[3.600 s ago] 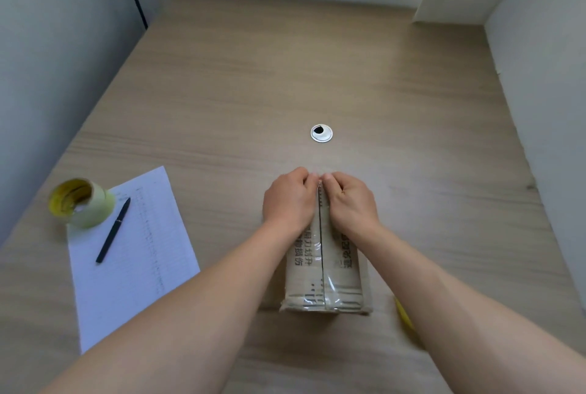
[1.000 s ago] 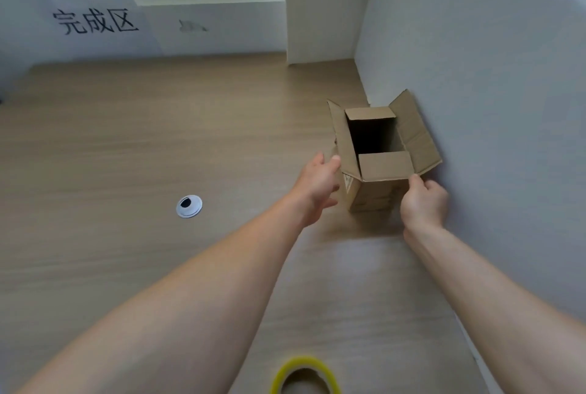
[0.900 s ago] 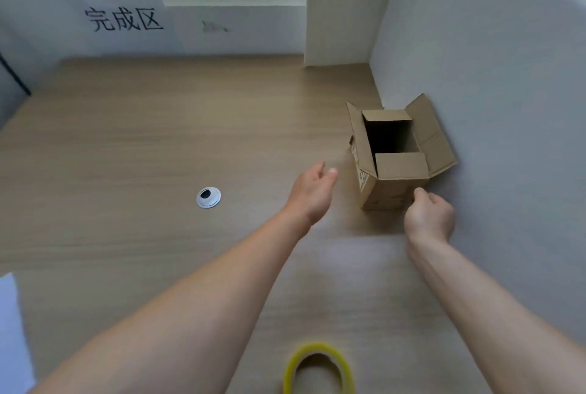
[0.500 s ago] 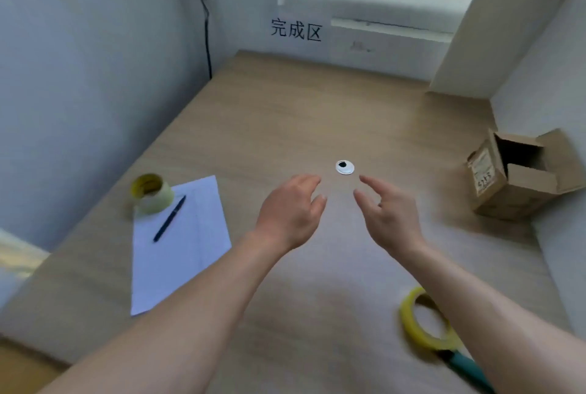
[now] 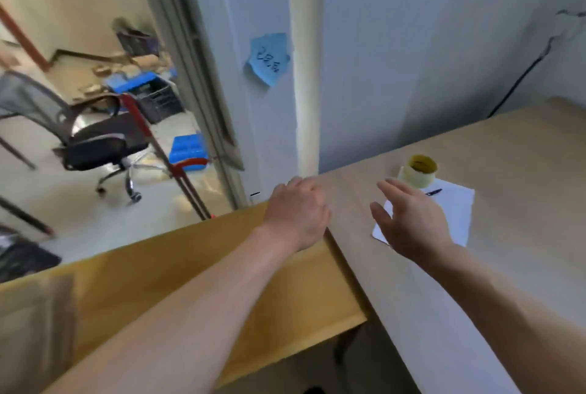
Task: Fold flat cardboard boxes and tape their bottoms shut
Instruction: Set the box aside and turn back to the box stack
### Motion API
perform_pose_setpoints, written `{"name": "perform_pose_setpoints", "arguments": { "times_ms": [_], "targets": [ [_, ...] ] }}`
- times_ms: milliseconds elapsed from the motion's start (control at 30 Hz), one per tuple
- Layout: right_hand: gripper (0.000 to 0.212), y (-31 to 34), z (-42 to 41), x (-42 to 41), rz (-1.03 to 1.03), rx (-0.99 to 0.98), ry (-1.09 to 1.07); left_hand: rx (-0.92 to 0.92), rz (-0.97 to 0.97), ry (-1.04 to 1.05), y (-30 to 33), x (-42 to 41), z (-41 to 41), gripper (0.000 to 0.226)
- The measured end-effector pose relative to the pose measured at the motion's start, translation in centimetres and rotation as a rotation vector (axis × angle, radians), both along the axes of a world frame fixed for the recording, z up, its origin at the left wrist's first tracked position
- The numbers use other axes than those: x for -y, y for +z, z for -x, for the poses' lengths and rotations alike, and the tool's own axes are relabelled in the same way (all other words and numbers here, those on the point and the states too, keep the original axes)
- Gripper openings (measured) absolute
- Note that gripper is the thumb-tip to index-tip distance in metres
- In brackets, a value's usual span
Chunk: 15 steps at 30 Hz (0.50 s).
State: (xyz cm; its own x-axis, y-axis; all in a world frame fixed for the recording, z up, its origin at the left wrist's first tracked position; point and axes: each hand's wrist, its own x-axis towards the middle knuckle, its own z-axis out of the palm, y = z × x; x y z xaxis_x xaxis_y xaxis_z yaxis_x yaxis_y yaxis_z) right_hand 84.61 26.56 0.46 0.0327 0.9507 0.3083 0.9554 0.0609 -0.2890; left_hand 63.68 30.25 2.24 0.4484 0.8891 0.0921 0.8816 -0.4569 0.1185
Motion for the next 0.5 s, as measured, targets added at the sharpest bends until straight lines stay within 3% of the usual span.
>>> {"name": "perform_pose_setpoints", "arguments": {
  "times_ms": [300, 500],
  "targets": [
    [0.045, 0.0, 18.1, 4.5, 0.061, 0.019, 0.45, -0.01, -0.032, 0.466, 0.1, 13.2, 18.4, 0.041],
    [0.057, 0.4, 28.6, 8.4, 0.049, 0.047, 0.638, -0.004, -0.038, 0.711, -0.5, 21.1, 28.8, 0.039]
  ]
}}
